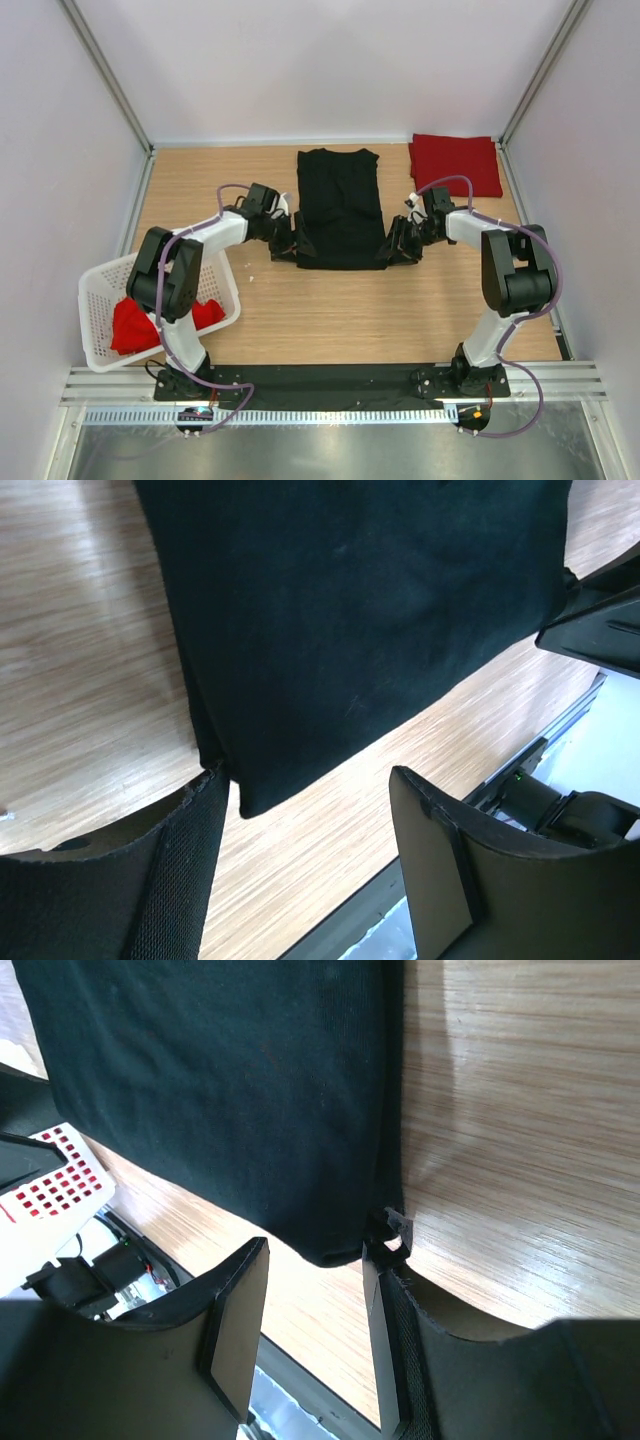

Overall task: Fold and stack the t-shirts
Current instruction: Fold the tshirt

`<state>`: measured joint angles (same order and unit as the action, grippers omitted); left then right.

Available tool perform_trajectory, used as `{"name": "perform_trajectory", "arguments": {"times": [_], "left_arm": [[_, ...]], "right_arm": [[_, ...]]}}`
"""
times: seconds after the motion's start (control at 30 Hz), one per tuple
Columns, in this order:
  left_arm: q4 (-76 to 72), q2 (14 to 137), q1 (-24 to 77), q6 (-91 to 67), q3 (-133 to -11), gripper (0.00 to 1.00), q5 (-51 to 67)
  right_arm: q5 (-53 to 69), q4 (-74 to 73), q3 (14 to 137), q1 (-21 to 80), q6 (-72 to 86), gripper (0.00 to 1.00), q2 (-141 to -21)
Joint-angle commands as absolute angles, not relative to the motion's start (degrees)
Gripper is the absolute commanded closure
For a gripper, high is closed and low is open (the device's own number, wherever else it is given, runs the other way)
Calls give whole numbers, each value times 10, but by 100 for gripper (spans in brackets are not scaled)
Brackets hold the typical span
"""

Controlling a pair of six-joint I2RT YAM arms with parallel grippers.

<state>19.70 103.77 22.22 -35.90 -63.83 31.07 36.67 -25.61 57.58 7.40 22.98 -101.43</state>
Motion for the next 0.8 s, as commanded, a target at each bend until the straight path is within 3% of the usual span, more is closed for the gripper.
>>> {"name": "perform_trajectory", "arguments": {"times": [0.0,0.77], "left_arm": [[173,1034,226,-336,-667,34,308],[161,1056,236,-333,-655,39,323]], "right_arm": [[363,-256,587,75,216,51,-1015],[380,-224,589,76,241,52,-1033]]}}
